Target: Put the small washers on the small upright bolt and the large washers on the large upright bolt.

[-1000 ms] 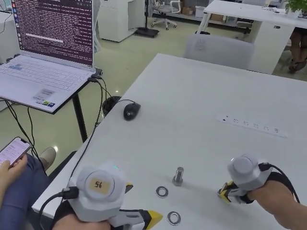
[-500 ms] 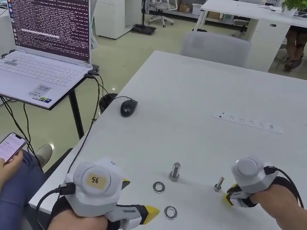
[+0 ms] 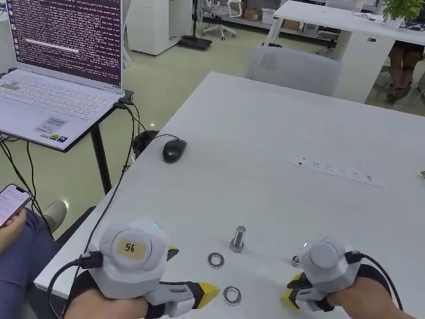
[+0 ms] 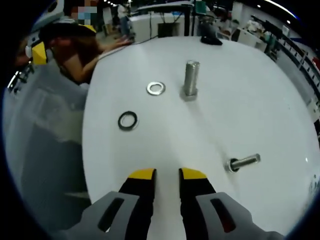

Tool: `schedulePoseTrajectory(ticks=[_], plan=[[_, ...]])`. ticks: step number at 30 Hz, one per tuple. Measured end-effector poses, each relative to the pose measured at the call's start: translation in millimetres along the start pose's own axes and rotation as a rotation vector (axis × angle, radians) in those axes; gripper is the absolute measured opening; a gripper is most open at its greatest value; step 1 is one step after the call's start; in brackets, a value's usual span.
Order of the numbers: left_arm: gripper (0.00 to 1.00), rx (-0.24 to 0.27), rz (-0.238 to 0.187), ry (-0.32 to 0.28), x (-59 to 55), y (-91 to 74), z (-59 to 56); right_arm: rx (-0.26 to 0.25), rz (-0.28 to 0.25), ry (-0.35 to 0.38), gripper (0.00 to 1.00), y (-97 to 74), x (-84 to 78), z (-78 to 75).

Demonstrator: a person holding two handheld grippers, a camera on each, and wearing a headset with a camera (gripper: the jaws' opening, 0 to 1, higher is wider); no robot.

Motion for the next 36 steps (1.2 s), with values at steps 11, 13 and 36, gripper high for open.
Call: schedulePoseTrajectory(ticks=[11, 13, 36], plan=[[0.59, 0.014, -0.005, -0.012, -0.7, -4.8, 0.6, 0.145, 0.052, -0.288, 0.29, 27.8, 40.4, 33.1], [0.59, 0.015, -0.005, -0.013, -1.2, -5.4, 0.4, 0.152, 0.067, -0.323, 0.3, 31.2, 45.2, 33.1], [0.59, 0.02, -0.001, -0.006, 0.5, -8.6, 0.6, 0.293, 0.19, -0.671, 0.3, 44.2, 66.6, 40.7]])
Point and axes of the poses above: the centre of the closed fingertips' face, and the gripper's own axes: y roughly forward along the fingers, z roughly to its left, x roughly out of its top, the point moved 4 cm from there along -y, roughly backward along the fingers, and after that the axes turned 4 degrees about x, right-handed, at the moved point
